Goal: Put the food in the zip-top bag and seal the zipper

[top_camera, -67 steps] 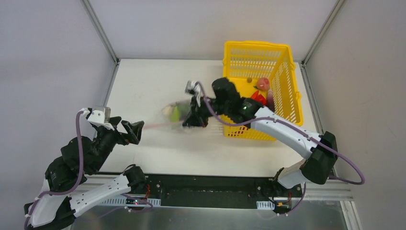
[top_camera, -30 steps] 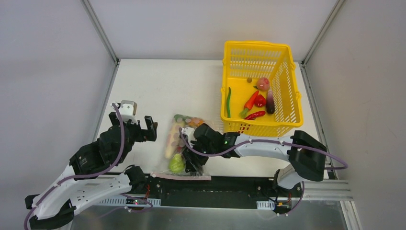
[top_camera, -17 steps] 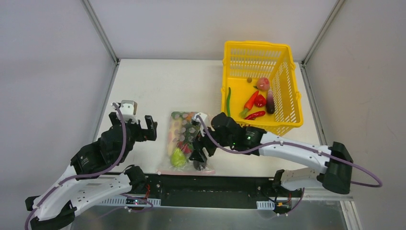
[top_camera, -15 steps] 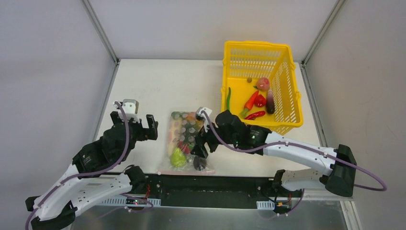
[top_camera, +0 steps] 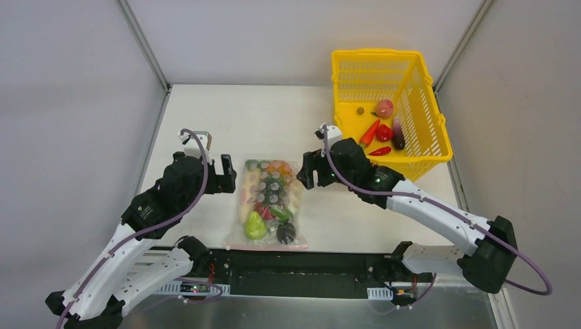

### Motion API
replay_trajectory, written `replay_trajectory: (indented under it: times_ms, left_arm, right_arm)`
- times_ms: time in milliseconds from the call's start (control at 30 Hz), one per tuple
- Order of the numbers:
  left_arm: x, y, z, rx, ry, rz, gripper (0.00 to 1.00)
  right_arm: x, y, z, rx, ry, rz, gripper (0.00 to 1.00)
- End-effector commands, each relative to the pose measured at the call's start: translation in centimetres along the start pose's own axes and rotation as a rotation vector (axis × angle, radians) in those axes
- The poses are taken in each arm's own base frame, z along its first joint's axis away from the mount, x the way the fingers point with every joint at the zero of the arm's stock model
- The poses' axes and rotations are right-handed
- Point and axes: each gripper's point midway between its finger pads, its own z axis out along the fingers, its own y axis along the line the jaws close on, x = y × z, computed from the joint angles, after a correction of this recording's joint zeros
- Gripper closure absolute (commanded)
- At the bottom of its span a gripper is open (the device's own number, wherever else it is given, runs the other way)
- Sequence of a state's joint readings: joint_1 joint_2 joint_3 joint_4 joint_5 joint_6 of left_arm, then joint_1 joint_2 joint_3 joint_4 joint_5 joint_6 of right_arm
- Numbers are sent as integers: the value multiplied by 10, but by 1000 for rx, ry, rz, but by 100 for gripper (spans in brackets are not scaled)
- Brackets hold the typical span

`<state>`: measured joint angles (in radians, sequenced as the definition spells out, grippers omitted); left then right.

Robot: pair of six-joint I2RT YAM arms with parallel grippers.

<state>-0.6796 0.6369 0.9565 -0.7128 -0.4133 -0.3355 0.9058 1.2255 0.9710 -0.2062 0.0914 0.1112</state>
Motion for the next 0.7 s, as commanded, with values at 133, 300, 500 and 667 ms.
replay_trajectory:
  times_ms: [133, 300, 500, 667]
  left_arm:
    - [-6, -14, 19, 66, 51, -176, 1]
    - [-9, 6, 21, -45, 40, -275, 1]
    - [-7, 27, 12, -162, 17, -339, 1]
    - [-12, 51, -1, -285, -7, -335, 1]
  right_arm:
    - [-72, 48, -91, -299, -328, 50, 13]
    - [-108, -22, -116, 78, -486, 115, 6]
    - [-126, -83, -149, 363, -577, 202, 0]
    - [-123, -131, -162, 496, -549, 291, 0]
